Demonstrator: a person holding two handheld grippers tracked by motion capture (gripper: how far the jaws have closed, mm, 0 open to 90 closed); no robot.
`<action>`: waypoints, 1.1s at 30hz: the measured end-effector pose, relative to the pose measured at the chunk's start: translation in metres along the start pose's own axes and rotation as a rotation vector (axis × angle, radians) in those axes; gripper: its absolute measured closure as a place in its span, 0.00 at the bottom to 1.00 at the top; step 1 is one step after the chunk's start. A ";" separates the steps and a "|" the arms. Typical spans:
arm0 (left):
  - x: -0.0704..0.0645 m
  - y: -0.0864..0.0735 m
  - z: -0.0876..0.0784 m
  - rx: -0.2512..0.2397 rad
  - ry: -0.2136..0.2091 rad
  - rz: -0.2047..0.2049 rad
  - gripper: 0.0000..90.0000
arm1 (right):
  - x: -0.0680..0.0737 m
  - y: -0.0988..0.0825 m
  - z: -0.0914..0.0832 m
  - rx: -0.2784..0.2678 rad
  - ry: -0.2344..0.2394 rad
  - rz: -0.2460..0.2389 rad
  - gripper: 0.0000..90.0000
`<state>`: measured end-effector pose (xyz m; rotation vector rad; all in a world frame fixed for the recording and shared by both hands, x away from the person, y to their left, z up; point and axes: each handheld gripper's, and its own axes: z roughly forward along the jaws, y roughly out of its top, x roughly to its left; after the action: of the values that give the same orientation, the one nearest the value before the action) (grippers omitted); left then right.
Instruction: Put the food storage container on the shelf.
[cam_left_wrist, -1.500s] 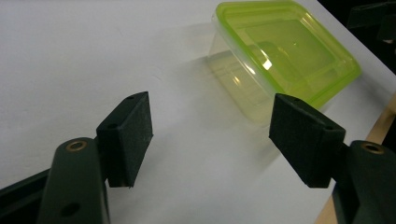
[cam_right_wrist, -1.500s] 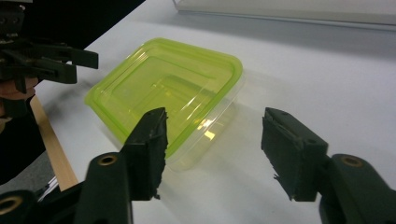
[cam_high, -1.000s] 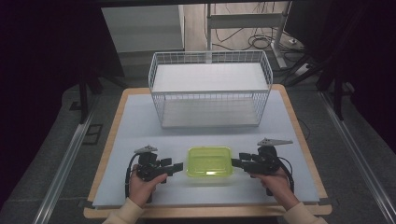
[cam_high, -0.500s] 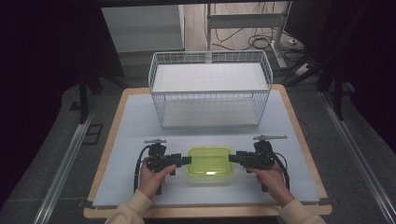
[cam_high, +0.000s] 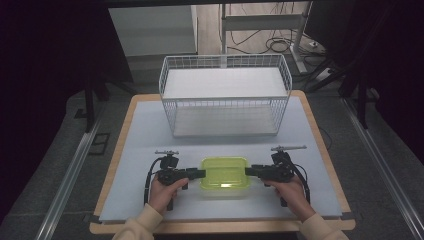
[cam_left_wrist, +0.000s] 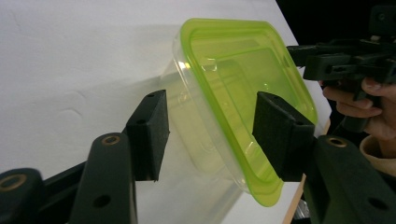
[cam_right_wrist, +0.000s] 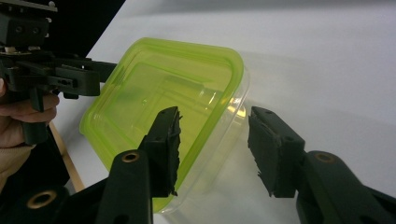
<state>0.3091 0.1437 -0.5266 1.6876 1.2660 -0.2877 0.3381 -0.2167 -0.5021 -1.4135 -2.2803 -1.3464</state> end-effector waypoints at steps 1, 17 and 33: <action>0.000 0.000 0.000 0.002 -0.005 -0.004 0.52 | -0.001 0.000 0.000 0.002 0.004 0.003 0.61; -0.001 -0.001 0.005 0.044 -0.038 -0.013 0.79 | -0.005 -0.001 0.007 0.059 0.072 0.038 0.77; -0.006 -0.001 -0.004 0.017 -0.041 0.013 0.90 | -0.002 0.001 0.000 0.017 0.123 0.093 0.90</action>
<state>0.3041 0.1435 -0.5214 1.6959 1.2247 -0.3250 0.3402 -0.2182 -0.5022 -1.3726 -2.1177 -1.3431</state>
